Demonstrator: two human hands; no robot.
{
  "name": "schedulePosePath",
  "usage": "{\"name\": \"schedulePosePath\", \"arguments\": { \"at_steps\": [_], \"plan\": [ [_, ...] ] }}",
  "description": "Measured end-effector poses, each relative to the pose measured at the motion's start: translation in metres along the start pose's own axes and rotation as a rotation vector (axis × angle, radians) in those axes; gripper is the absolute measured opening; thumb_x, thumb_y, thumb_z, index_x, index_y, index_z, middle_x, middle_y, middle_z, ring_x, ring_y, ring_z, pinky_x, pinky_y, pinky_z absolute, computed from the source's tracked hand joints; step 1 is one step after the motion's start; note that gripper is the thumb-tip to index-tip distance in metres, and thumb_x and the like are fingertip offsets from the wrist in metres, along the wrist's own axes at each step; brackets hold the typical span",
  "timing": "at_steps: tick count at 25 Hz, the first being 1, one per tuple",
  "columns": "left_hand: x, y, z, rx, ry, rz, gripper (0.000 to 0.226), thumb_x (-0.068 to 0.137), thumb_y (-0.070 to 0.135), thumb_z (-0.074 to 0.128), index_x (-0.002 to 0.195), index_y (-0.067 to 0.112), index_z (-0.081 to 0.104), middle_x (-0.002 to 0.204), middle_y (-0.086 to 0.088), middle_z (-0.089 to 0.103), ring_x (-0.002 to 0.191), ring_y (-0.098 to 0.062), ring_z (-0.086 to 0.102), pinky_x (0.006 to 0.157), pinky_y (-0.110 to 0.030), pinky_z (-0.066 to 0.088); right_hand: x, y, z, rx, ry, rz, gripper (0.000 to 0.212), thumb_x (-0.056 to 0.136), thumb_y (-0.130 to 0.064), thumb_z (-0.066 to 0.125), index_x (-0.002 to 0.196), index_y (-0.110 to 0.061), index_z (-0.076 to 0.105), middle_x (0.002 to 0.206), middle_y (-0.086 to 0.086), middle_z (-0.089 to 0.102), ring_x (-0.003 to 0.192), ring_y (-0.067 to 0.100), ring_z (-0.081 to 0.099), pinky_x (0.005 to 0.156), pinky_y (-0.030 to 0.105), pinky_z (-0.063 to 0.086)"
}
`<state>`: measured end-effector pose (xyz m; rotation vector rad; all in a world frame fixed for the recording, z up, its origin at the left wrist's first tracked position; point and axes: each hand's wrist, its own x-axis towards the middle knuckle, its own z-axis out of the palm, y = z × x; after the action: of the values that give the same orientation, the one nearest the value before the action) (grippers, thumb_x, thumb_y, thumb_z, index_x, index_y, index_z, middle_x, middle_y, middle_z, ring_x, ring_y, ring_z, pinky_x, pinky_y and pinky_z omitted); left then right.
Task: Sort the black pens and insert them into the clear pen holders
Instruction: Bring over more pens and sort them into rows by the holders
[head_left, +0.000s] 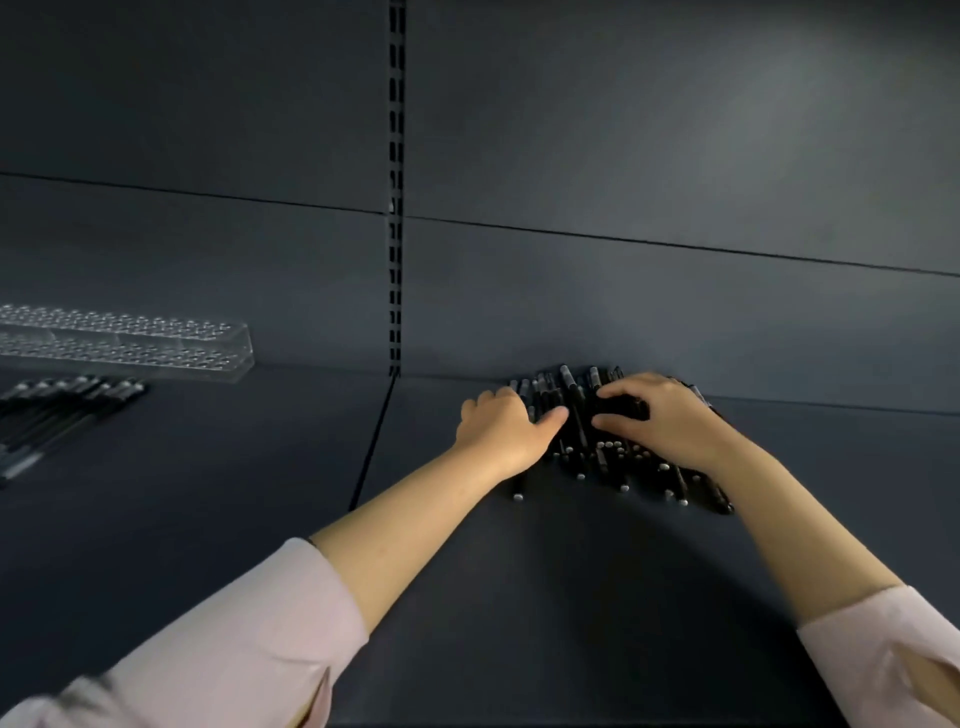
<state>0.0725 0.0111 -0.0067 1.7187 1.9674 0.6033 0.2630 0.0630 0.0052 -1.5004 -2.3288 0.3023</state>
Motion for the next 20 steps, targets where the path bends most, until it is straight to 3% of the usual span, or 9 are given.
{"name": "schedulePosePath", "arguments": {
  "at_steps": [6, 10, 15, 17, 20],
  "plan": [
    [0.023, 0.027, 0.032, 0.014, 0.098, -0.094, 0.098, 0.079, 0.076, 0.051, 0.146, 0.007, 0.029, 0.148, -0.009, 0.035, 0.137, -0.030, 0.027, 0.108, -0.038, 0.031, 0.017, 0.028, -0.005, 0.084, -0.055, -0.074, 0.032, 0.088, -0.042, 0.063, 0.118, -0.029, 0.067, 0.117, -0.015, 0.060, 0.109, 0.004, 0.054, 0.090, 0.021, 0.035],
    [0.028, 0.031, 0.036, 0.032, 0.133, -0.142, 0.097, 0.077, 0.072, 0.059, 0.146, 0.011, 0.028, 0.147, -0.008, 0.033, 0.137, -0.029, 0.027, 0.108, -0.039, 0.030, 0.021, 0.034, -0.004, 0.087, -0.030, -0.102, 0.027, 0.093, -0.032, 0.060, 0.118, -0.025, 0.068, 0.117, -0.012, 0.062, 0.104, 0.002, 0.052, 0.087, 0.017, 0.033],
    [0.028, 0.029, 0.030, -0.025, 0.056, -0.161, 0.078, 0.080, 0.056, 0.068, 0.135, 0.009, 0.039, 0.136, -0.008, 0.043, 0.130, -0.029, 0.037, 0.100, -0.040, 0.044, 0.018, 0.030, -0.003, 0.094, 0.040, -0.078, 0.023, 0.095, -0.031, 0.058, 0.112, -0.023, 0.070, 0.112, -0.009, 0.065, 0.097, 0.003, 0.053, 0.083, 0.017, 0.032],
    [0.027, 0.028, 0.026, -0.084, 0.005, -0.161, 0.055, 0.082, 0.047, 0.070, 0.116, 0.011, 0.047, 0.115, -0.006, 0.052, 0.116, -0.029, 0.049, 0.086, -0.037, 0.049, 0.016, 0.028, -0.003, 0.105, 0.045, -0.072, 0.023, 0.095, -0.032, 0.057, 0.111, -0.023, 0.070, 0.112, -0.010, 0.065, 0.096, 0.001, 0.051, 0.081, 0.015, 0.032],
    [0.022, 0.026, 0.021, -0.097, -0.012, -0.127, 0.029, 0.087, 0.031, 0.068, 0.084, 0.013, 0.045, 0.081, 0.000, 0.048, 0.087, -0.022, 0.055, 0.064, -0.030, 0.042, 0.015, 0.026, -0.002, 0.105, 0.057, -0.069, 0.023, 0.095, -0.033, 0.057, 0.110, -0.023, 0.071, 0.109, -0.010, 0.065, 0.093, 0.000, 0.050, 0.071, 0.000, 0.031]
  ]
}}
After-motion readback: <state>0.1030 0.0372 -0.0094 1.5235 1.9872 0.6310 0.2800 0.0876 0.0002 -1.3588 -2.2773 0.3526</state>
